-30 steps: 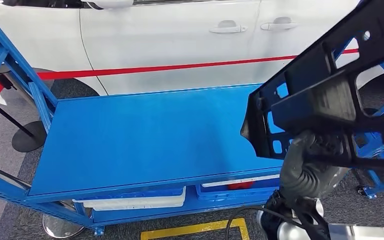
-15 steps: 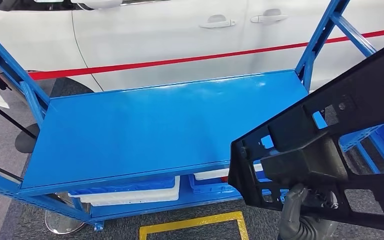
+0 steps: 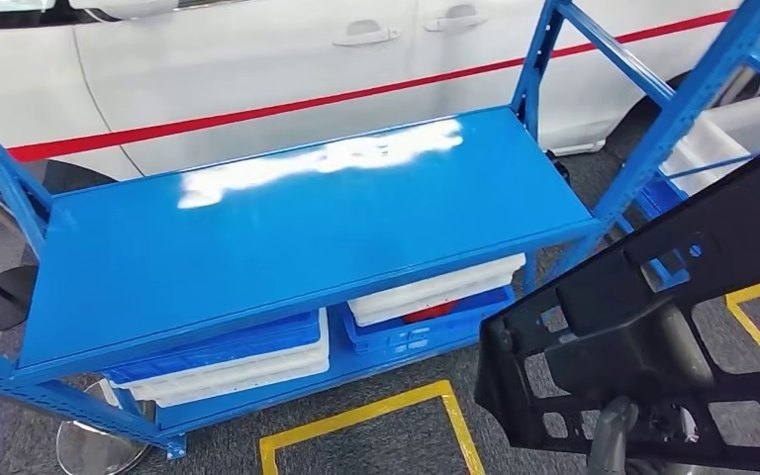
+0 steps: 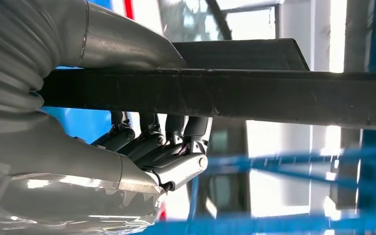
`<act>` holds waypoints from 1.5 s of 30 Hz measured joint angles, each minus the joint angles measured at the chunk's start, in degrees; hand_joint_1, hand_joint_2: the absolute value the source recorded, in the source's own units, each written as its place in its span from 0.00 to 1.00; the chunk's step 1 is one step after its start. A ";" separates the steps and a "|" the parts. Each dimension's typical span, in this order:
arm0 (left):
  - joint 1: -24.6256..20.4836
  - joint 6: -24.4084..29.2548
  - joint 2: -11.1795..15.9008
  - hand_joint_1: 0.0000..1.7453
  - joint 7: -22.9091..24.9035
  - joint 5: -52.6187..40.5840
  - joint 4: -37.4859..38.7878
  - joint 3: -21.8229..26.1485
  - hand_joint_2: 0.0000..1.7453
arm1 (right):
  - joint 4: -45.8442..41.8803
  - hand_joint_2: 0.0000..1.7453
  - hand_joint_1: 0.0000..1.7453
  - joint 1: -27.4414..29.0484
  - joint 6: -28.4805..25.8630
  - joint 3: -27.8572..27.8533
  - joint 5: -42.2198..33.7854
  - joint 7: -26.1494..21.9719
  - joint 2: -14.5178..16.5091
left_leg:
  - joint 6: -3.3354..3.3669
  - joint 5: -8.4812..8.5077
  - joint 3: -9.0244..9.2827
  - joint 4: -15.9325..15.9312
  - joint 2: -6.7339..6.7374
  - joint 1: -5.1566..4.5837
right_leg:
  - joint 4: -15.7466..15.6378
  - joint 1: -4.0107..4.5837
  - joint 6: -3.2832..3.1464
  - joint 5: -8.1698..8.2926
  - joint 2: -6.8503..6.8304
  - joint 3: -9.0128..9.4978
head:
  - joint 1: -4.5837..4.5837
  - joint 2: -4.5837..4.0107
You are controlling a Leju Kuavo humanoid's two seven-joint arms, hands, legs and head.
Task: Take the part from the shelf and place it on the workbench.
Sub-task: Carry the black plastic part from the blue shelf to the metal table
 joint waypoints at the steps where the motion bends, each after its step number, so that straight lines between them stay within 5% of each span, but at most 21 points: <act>1: -0.06 -0.18 0.02 0.00 0.00 -0.12 0.00 -0.01 0.00 | -0.03 1.00 1.00 0.24 0.03 -0.46 0.27 0.00 0.62 | -0.27 0.26 -0.75 0.52 0.72 0.05 | -3.17 -0.22 0.21 1.19 -0.95 3.09 | -0.01 0.00; 2: -0.10 -0.35 0.09 0.00 -0.01 -0.21 -0.01 -0.01 0.00 | -0.08 1.00 1.00 0.40 -0.01 -0.77 0.45 0.01 1.17 | -0.56 0.42 -1.42 1.10 1.33 0.03 | -7.36 -0.21 0.34 1.18 -2.35 6.50 | 0.02 0.00; 4: -0.21 -0.62 0.27 0.00 -0.02 -0.24 -0.03 -0.02 0.00 | -0.28 1.00 1.00 0.68 -0.15 -1.22 0.68 -0.01 2.09 | -1.24 0.72 -2.08 2.08 2.36 -0.09 | -13.38 0.15 -0.51 -0.13 -4.23 10.67 | -0.06 0.01; 7: -0.43 -0.93 0.42 0.00 -0.59 1.18 -0.04 0.32 0.00 | -0.36 1.00 1.00 0.87 -0.12 -1.50 1.30 -0.09 3.18 | -2.63 1.07 -2.32 2.41 3.26 0.12 | -14.83 0.56 -2.70 -0.16 -3.15 10.19 | 0.08 0.01; 9: -0.28 -1.24 0.45 0.00 -1.42 2.80 -0.04 1.07 0.00 | 0.31 1.00 1.00 0.16 -0.59 -1.36 2.20 -0.07 3.69 | -3.56 -1.55 -3.28 4.50 0.61 0.40 | -15.07 0.52 -3.84 1.08 -1.84 8.92 | 0.05 0.00; 12: 0.24 -1.65 0.49 0.00 -2.17 3.79 -0.04 2.04 0.00 | 1.89 1.00 1.00 -1.14 -2.49 -0.71 3.10 0.00 4.14 | -3.74 -9.40 -6.19 14.49 -3.68 0.45 | -15.05 0.87 -4.66 3.06 0.54 6.45 | -0.11 0.00; 13: 0.31 -1.74 0.52 0.00 -2.24 3.89 -0.04 2.25 0.00 | 2.31 1.00 1.00 -1.30 -3.06 -0.51 3.19 0.01 4.16 | -3.56 -10.39 -6.59 17.15 -3.97 0.43 | -14.97 1.08 -4.74 3.66 1.35 5.66 | -0.11 0.00; 15: 0.30 -1.85 0.61 0.00 -2.21 3.89 -0.04 2.46 0.00 | 2.91 1.00 1.00 -1.43 -4.21 -0.14 3.20 0.02 4.16 | -2.98 -8.72 -4.41 16.18 -4.22 0.36 | -14.75 1.42 -4.73 4.68 2.91 4.34 | -0.11 0.00; 18: 0.28 -1.81 1.02 0.00 -2.07 3.64 -0.06 2.56 0.00 | 3.53 1.00 1.00 -1.73 -6.46 0.94 3.11 0.02 4.06 | -1.57 -5.42 3.69 4.10 -7.36 0.05 | -14.47 1.60 -4.41 5.79 4.93 3.25 | -0.09 0.00; 20: 0.26 -1.78 1.35 0.00 -1.93 3.20 -0.08 2.56 0.00 | 3.94 1.00 1.00 -1.92 -8.19 1.88 2.87 0.01 3.90 | -1.25 -5.28 5.86 0.11 -8.86 -0.25 | -14.46 1.42 -3.80 6.45 5.93 2.97 | -0.12 0.00; 23: 0.17 -1.83 1.29 0.00 -1.66 2.18 -0.07 2.55 0.00 | 4.29 1.00 1.00 -1.82 -10.68 3.04 2.32 0.00 3.54 | -0.91 -4.17 5.89 -1.12 -7.03 -0.04 | -14.24 1.46 -2.78 6.76 6.32 2.53 | -0.07 0.00; 26: 0.72 -2.14 1.28 0.00 -1.53 1.08 -0.09 2.44 0.00 | 4.27 1.00 1.00 -1.38 -12.43 3.56 2.01 -0.03 3.06 | -0.37 -3.12 5.52 -1.98 -4.29 0.30 | -6.57 1.46 -1.98 1.39 2.03 -0.89 | 0.59 0.00; 28: 1.18 -2.47 1.29 0.00 -1.48 0.55 -0.09 2.34 0.00 | 4.26 1.00 1.00 -0.98 -13.02 3.64 1.99 -0.02 2.78 | -0.38 -3.04 5.17 -1.76 -2.29 0.30 | 0.14 0.98 -1.27 -1.84 0.78 -3.33 | 0.70 0.00; 29: 1.27 -2.58 1.29 0.00 -1.45 0.42 -0.09 2.31 0.00 | 4.24 1.00 1.00 -0.75 -13.16 3.67 1.99 -0.02 2.67 | -0.49 -3.11 5.08 -1.61 -1.37 0.34 | 1.05 0.71 -0.95 -1.94 0.49 -3.26 | 0.70 0.00; 31: 1.27 -2.71 1.26 0.00 -1.36 0.09 -0.09 2.22 0.00 | 4.01 1.00 1.00 -0.30 -13.25 3.72 1.99 -0.02 2.50 | -1.01 -3.46 5.07 -1.14 0.23 0.53 | -3.91 0.20 -0.45 0.57 -0.56 0.45 | 0.69 0.00; 34: 1.26 -2.85 1.26 0.00 -1.13 -1.06 -0.09 1.93 0.00 | 2.97 1.00 1.00 0.52 -13.12 3.64 1.84 -0.02 2.42 | -2.21 -4.40 5.14 -0.09 2.01 0.43 | -13.18 0.28 -1.13 2.87 -3.59 5.98 | 0.68 0.00; 37: 1.25 -2.90 1.24 0.00 -1.04 -2.39 -0.09 1.27 0.00 | 1.43 1.00 1.00 2.07 -11.75 2.96 1.55 -0.03 2.57 | -3.22 -4.84 5.43 0.20 3.11 0.39 | -13.65 0.61 -2.65 2.87 -2.78 5.76 | 0.67 0.00; 40: 1.40 -3.08 1.04 0.00 -1.07 -3.73 -0.09 0.39 0.00 | -0.25 1.00 1.00 3.72 -9.65 1.29 1.49 -0.08 3.65 | -3.98 -8.02 3.95 4.19 -0.73 0.87 | -13.99 0.38 -3.76 3.24 -0.95 5.48 | 0.57 0.00; 41: 1.56 -3.14 0.99 0.00 -1.05 -4.13 -0.09 0.24 0.00 | -0.62 1.00 1.00 3.97 -9.23 0.76 1.48 -0.09 4.05 | -4.04 -10.00 2.30 7.74 -2.38 0.95 | -14.00 0.42 -3.99 3.34 -0.28 5.34 | 0.52 0.00; 43: 1.98 -3.22 0.91 0.00 -1.03 -4.64 -0.09 -0.19 0.00 | -1.14 1.00 1.00 4.52 -8.75 -0.09 1.54 -0.09 4.52 | -4.01 -12.87 -1.44 15.30 -3.62 0.99 | -13.97 0.63 -4.28 3.48 1.32 5.11 | 0.52 0.00; 45: 2.29 -3.13 0.84 0.00 -1.09 -4.84 -0.09 -0.56 0.00 | -1.46 1.00 1.00 5.18 -8.46 -0.81 1.83 -0.08 4.77 | -3.75 -11.45 -2.51 16.49 -3.90 0.98 | -13.89 0.81 -4.35 3.57 3.16 5.11 | 0.52 0.00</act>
